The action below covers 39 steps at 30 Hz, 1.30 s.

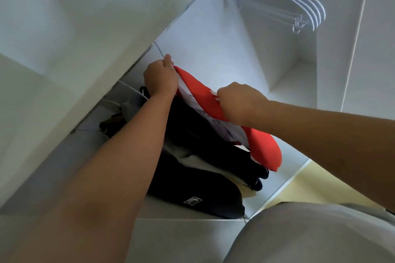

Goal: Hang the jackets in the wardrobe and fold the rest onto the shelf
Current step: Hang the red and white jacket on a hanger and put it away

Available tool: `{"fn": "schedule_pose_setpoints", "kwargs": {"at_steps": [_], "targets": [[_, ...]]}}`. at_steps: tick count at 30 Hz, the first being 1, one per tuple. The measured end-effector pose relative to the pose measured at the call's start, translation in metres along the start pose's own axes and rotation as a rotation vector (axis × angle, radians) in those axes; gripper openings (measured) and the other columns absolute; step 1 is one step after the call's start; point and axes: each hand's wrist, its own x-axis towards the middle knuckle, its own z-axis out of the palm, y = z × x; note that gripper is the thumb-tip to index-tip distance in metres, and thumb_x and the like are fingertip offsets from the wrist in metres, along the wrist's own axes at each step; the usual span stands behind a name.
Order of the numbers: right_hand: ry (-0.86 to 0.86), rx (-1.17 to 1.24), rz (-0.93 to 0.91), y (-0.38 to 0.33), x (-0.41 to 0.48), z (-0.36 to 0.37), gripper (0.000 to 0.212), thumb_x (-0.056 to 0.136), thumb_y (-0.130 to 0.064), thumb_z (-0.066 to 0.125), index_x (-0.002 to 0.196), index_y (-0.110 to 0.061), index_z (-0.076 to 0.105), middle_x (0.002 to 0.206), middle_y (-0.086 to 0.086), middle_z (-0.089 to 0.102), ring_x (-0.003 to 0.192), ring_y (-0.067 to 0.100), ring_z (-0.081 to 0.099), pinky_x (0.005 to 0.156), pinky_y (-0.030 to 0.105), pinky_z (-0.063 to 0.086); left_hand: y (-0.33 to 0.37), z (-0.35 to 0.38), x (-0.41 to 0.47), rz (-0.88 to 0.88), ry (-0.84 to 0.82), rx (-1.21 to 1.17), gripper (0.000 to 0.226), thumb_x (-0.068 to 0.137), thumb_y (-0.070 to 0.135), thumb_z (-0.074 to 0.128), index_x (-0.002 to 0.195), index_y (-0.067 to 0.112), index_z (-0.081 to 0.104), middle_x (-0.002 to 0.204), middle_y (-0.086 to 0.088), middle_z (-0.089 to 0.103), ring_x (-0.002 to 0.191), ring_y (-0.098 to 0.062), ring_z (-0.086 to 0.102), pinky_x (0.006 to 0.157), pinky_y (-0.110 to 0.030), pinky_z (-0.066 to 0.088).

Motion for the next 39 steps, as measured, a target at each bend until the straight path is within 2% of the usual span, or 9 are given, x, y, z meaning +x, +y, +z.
{"fn": "schedule_pose_setpoints", "kwargs": {"at_steps": [4, 10, 15, 19, 22, 26, 34, 37, 39], "targets": [[0.100, 0.060, -0.042, -0.019, 0.000, 0.003, 0.016, 0.095, -0.016, 0.049, 0.109, -0.011, 0.055, 0.078, 0.002, 0.042, 0.066, 0.026, 0.042, 0.059, 0.034, 0.032, -0.014, -0.014, 0.014, -0.092, 0.073, -0.025, 0.050, 0.107, 0.039, 0.035, 0.108, 0.015, 0.078, 0.109, -0.009, 0.075, 0.106, -0.026, 0.067, 0.082, -0.028, 0.042], [0.094, 0.046, -0.098, -0.039, 0.015, 0.008, 0.029, 0.095, -0.011, 0.047, 0.124, -0.009, 0.044, 0.085, 0.011, 0.050, 0.055, 0.021, 0.031, 0.048, 0.032, 0.019, -0.031, -0.024, 0.036, -0.286, 0.007, -0.287, 0.045, 0.105, 0.034, 0.039, 0.101, 0.012, 0.078, 0.108, -0.009, 0.075, 0.104, -0.027, 0.068, 0.097, -0.035, 0.052], [0.101, 0.098, -0.085, -0.051, 0.022, 0.010, 0.028, 0.098, -0.015, 0.043, 0.126, -0.013, 0.043, 0.079, 0.005, 0.043, 0.062, 0.025, 0.037, 0.058, 0.037, 0.030, -0.043, -0.018, 0.044, -0.452, -0.011, -0.456, 0.041, 0.101, 0.044, 0.048, 0.073, 0.023, 0.071, 0.095, -0.001, 0.075, 0.093, -0.025, 0.072, 0.089, -0.043, 0.059], [0.096, 0.116, -0.082, -0.057, 0.023, 0.014, 0.031, 0.098, -0.016, 0.044, 0.128, -0.013, 0.043, 0.071, -0.002, 0.029, 0.058, 0.021, 0.031, 0.061, 0.038, 0.031, -0.053, -0.013, 0.049, -0.559, -0.072, -0.514, 0.039, 0.099, 0.047, 0.049, 0.091, 0.017, 0.073, 0.103, -0.006, 0.075, 0.096, -0.027, 0.073, 0.084, -0.041, 0.061], [0.094, 0.110, -0.084, -0.057, 0.026, 0.017, 0.029, 0.099, -0.016, 0.044, 0.127, -0.013, 0.044, 0.071, -0.002, 0.029, 0.058, 0.020, 0.032, 0.058, 0.037, 0.030, -0.061, -0.007, 0.048, -0.576, -0.080, -0.576, 0.039, 0.097, 0.041, 0.054, 0.068, 0.021, 0.070, 0.094, -0.006, 0.076, 0.087, -0.027, 0.074, 0.081, -0.045, 0.063], [0.077, 0.101, -0.068, -0.052, 0.029, 0.020, 0.027, 0.101, -0.015, 0.039, 0.128, -0.013, 0.043, 0.072, -0.002, 0.031, 0.056, 0.018, 0.032, 0.048, 0.032, 0.020, -0.061, -0.001, 0.046, -0.615, -0.123, -0.631, 0.034, 0.097, 0.035, 0.056, 0.073, 0.016, 0.071, 0.093, -0.010, 0.077, 0.081, -0.029, 0.075, 0.074, -0.050, 0.064], [0.013, 0.046, -0.013, -0.042, 0.031, 0.029, 0.029, 0.104, -0.017, 0.039, 0.133, -0.011, 0.040, 0.073, 0.001, 0.031, 0.061, 0.023, 0.037, 0.052, 0.034, 0.027, -0.060, 0.012, 0.046, -0.481, -0.279, -0.479, 0.021, 0.096, 0.017, 0.060, 0.111, 0.005, 0.070, 0.111, -0.018, 0.073, 0.088, -0.027, 0.073, 0.081, -0.045, 0.063], [-0.034, 0.030, 0.023, -0.037, 0.029, 0.025, 0.034, 0.099, -0.011, 0.046, 0.133, -0.011, 0.040, 0.077, 0.004, 0.037, 0.064, 0.025, 0.040, 0.054, 0.034, 0.030, -0.062, 0.015, 0.042, -0.418, -0.270, -0.416, 0.008, 0.092, 0.012, 0.067, 0.093, 0.009, 0.074, 0.099, -0.019, 0.074, 0.087, -0.034, 0.074, 0.081, -0.049, 0.062], [-0.064, 0.044, 0.032, -0.033, 0.026, 0.023, 0.041, 0.094, -0.007, 0.050, 0.133, -0.010, 0.041, 0.088, 0.008, 0.048, 0.075, 0.029, 0.046, 0.062, 0.037, 0.036, -0.060, 0.015, 0.037, -0.303, -0.248, -0.210, 0.020, 0.091, 0.020, 0.068, 0.100, 0.004, 0.076, 0.099, -0.018, 0.075, 0.091, -0.033, 0.074, 0.085, -0.046, 0.061]]}}
